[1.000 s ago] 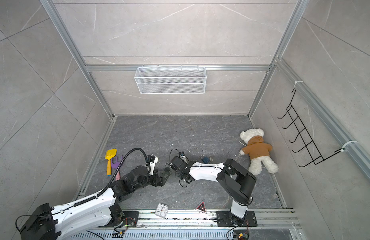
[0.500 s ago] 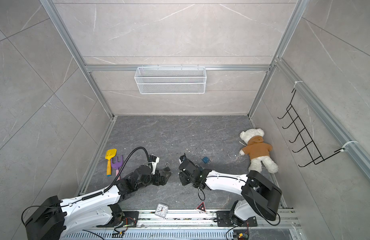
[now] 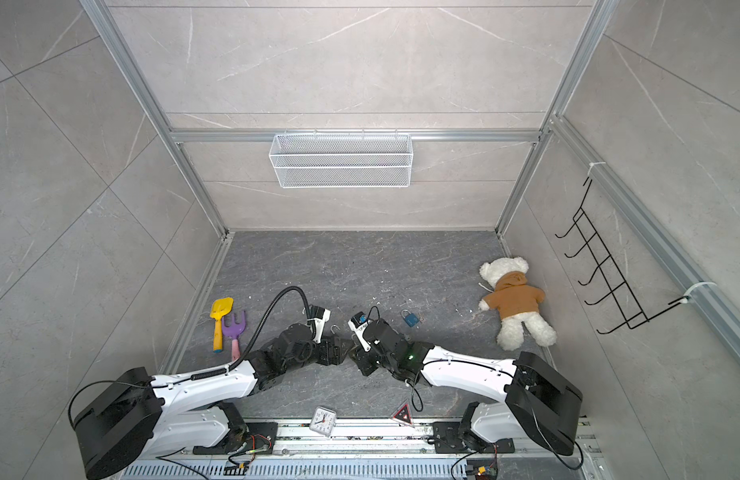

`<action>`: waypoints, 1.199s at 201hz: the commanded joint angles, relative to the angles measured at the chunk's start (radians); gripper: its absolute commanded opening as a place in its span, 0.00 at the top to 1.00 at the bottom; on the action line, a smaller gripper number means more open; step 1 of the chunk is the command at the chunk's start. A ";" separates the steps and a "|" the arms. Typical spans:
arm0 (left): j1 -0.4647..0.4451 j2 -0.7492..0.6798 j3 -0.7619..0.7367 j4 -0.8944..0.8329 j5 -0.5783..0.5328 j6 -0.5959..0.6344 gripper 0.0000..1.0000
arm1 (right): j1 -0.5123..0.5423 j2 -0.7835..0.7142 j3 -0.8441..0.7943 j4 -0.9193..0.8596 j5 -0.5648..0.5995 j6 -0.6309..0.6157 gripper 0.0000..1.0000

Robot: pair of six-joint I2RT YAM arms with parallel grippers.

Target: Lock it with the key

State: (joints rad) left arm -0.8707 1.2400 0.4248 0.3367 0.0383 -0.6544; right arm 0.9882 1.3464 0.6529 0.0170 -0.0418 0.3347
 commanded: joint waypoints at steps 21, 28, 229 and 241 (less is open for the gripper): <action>-0.002 0.069 0.056 0.115 0.070 -0.028 0.16 | 0.033 -0.024 0.016 0.018 0.003 -0.033 1.00; -0.002 0.077 0.059 0.122 0.078 -0.029 0.19 | 0.035 -0.029 0.016 0.018 0.008 -0.034 1.00; -0.002 0.173 0.078 0.205 0.175 -0.056 1.00 | 0.043 -0.044 0.028 0.007 0.083 -0.056 1.00; -0.003 0.173 0.074 0.209 0.174 -0.058 1.00 | 0.043 -0.046 0.028 0.009 0.102 -0.053 1.00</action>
State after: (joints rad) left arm -0.8726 1.3975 0.4892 0.5468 0.2157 -0.7254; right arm 1.0229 1.3117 0.6533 -0.0090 0.0257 0.2943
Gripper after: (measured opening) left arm 0.083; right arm 0.365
